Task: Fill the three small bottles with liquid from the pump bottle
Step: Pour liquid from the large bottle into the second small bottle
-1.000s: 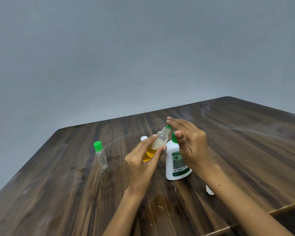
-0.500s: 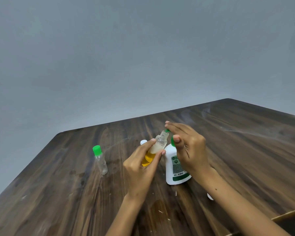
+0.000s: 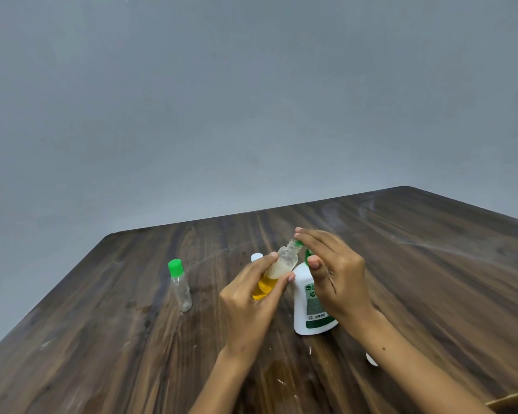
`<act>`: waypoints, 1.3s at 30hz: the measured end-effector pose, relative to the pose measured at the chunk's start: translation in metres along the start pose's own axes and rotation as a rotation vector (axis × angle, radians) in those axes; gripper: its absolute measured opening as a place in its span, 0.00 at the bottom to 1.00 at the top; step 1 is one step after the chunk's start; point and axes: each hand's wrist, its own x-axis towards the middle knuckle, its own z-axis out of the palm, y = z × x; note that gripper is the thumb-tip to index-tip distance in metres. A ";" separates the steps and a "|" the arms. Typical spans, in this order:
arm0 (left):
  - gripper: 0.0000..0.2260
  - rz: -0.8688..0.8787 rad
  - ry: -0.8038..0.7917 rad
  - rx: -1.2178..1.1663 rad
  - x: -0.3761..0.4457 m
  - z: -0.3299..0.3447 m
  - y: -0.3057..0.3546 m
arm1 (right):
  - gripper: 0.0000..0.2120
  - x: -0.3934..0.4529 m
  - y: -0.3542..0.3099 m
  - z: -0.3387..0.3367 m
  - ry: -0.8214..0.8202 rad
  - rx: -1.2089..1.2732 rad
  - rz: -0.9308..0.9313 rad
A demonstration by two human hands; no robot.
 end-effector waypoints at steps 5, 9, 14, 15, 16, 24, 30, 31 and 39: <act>0.16 -0.004 0.009 0.004 -0.001 0.001 0.000 | 0.34 0.005 0.001 -0.006 -0.029 -0.006 -0.034; 0.16 -0.004 0.007 0.010 -0.001 0.001 0.000 | 0.33 0.002 -0.001 -0.002 -0.003 -0.009 -0.014; 0.16 -0.007 0.020 0.005 0.000 0.000 0.000 | 0.33 0.006 -0.002 -0.004 -0.014 -0.014 -0.018; 0.16 -0.010 0.020 0.006 0.000 -0.001 0.000 | 0.33 0.008 -0.002 -0.005 -0.019 -0.012 -0.018; 0.16 -0.010 0.021 0.005 0.000 -0.001 0.000 | 0.34 0.010 -0.002 -0.005 -0.018 -0.012 -0.017; 0.16 -0.005 0.018 0.005 -0.001 -0.001 -0.001 | 0.32 0.003 -0.003 -0.002 -0.014 -0.015 0.014; 0.16 -0.012 0.039 -0.001 0.000 -0.001 -0.003 | 0.32 0.007 -0.003 -0.001 -0.004 -0.020 0.006; 0.16 -0.011 0.035 0.003 0.000 0.000 -0.003 | 0.32 0.005 -0.003 0.001 -0.002 -0.017 0.017; 0.16 -0.002 0.031 0.008 0.000 0.000 -0.003 | 0.34 0.011 -0.002 -0.003 -0.020 -0.006 0.018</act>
